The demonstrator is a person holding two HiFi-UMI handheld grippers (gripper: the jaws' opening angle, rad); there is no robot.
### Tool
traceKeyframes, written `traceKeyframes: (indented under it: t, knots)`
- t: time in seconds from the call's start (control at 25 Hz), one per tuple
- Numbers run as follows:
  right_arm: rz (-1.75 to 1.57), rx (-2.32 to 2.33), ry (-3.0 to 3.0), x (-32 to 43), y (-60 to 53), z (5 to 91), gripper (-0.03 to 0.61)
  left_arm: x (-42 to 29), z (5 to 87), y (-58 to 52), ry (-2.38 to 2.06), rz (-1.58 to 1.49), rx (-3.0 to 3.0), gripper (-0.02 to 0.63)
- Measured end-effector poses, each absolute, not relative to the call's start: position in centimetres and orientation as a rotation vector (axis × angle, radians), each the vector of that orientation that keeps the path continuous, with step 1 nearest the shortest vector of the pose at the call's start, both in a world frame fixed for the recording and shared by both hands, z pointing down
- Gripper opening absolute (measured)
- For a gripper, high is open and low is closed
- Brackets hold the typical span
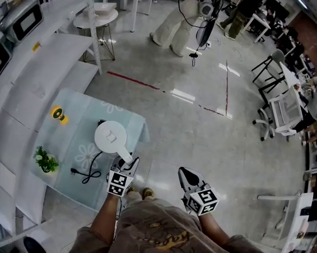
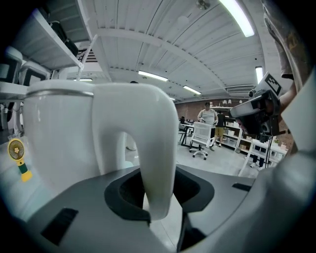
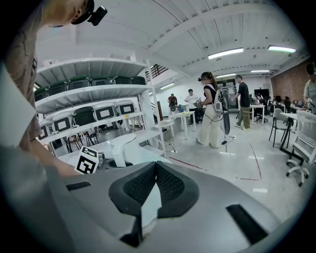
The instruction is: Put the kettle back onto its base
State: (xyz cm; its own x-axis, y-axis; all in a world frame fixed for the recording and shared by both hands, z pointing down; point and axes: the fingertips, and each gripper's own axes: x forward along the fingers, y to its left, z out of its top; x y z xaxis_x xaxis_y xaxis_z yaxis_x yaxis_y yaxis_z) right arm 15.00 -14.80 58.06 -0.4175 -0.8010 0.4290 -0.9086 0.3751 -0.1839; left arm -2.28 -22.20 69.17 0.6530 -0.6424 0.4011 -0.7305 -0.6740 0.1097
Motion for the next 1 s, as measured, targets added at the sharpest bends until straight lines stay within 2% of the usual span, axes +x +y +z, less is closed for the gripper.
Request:
traceKeyframes:
  t: [0.2, 0.64, 1.0]
  knots:
    - [0.56, 1.454, -2.43, 13.3, -15.5, 57.9, 0.002, -3.7, 67.0, -21.2, -1.147, 0.446, 2.584, 0.158]
    - [0.518, 1.286, -2.578, 8.9, -17.6, 56.6, 0.002, -7.4, 61.0, -19.0, -1.171, 0.379, 2.529, 0.166]
    - [0.444, 1.212, -2.672, 6.4, -18.9, 54.0, 0.002, -12.0, 52.6, -17.8, -1.358, 0.214, 2.512, 0.166]
